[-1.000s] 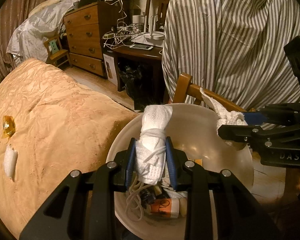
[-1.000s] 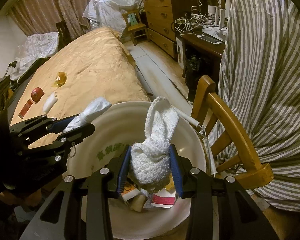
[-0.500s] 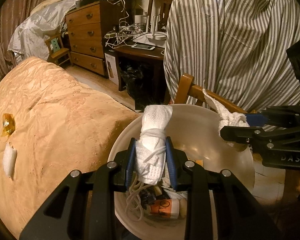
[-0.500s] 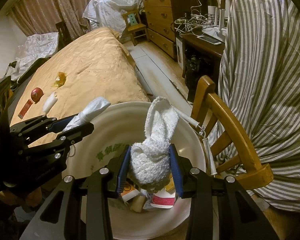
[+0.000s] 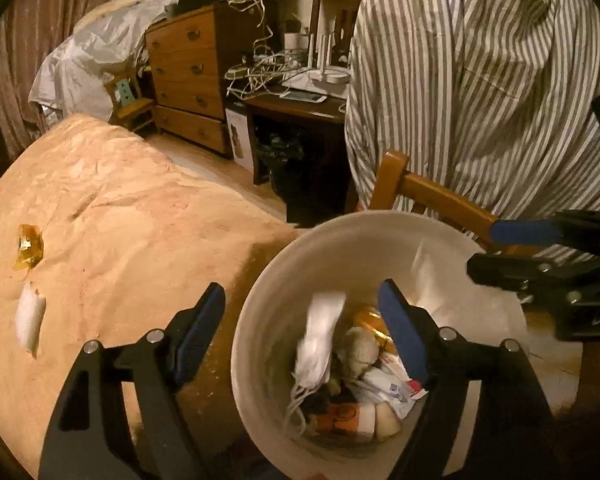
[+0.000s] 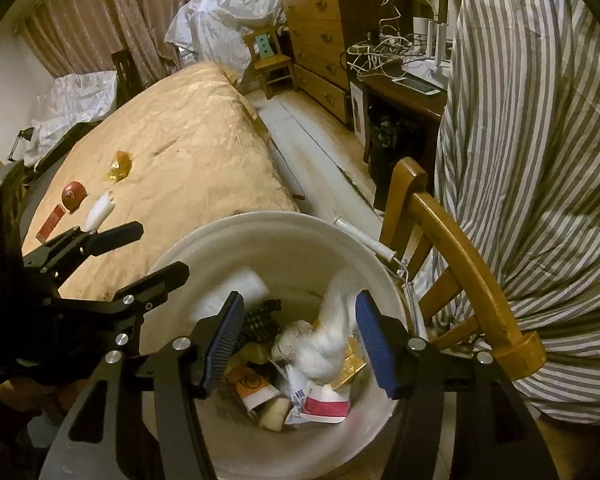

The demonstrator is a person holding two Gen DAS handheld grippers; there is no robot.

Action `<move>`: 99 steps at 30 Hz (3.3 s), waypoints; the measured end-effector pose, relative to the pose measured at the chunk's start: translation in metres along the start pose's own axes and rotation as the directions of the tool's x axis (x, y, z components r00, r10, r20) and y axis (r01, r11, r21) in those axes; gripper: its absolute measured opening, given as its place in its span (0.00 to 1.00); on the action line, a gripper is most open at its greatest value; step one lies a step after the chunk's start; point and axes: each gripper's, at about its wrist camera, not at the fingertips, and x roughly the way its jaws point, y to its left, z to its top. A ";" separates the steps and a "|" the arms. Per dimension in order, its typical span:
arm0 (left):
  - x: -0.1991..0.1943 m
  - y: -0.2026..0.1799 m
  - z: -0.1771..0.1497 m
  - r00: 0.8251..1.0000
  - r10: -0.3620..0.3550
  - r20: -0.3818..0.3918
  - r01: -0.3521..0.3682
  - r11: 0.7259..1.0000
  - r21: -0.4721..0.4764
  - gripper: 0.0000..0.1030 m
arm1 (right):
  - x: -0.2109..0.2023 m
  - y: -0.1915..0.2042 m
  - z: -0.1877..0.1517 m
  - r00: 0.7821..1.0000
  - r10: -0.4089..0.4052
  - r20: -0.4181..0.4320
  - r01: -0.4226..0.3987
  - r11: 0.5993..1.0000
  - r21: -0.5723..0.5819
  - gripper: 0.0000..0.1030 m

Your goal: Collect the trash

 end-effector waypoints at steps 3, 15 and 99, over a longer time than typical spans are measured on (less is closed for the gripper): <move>0.002 0.004 0.000 1.000 0.009 -0.004 -0.009 1.000 -0.012 0.73 | 0.000 0.001 0.000 1.000 0.003 0.004 -0.003 1.000 -0.002 0.58; 0.000 0.006 -0.002 1.000 0.020 0.001 -0.020 1.000 -0.018 0.77 | 0.001 0.004 -0.003 1.000 0.006 0.005 -0.006 1.000 -0.006 0.59; -0.235 -0.009 -0.115 0.939 -0.048 0.341 0.038 0.999 0.036 0.95 | -0.234 0.107 -0.219 0.870 -0.149 0.469 0.160 0.987 0.017 0.95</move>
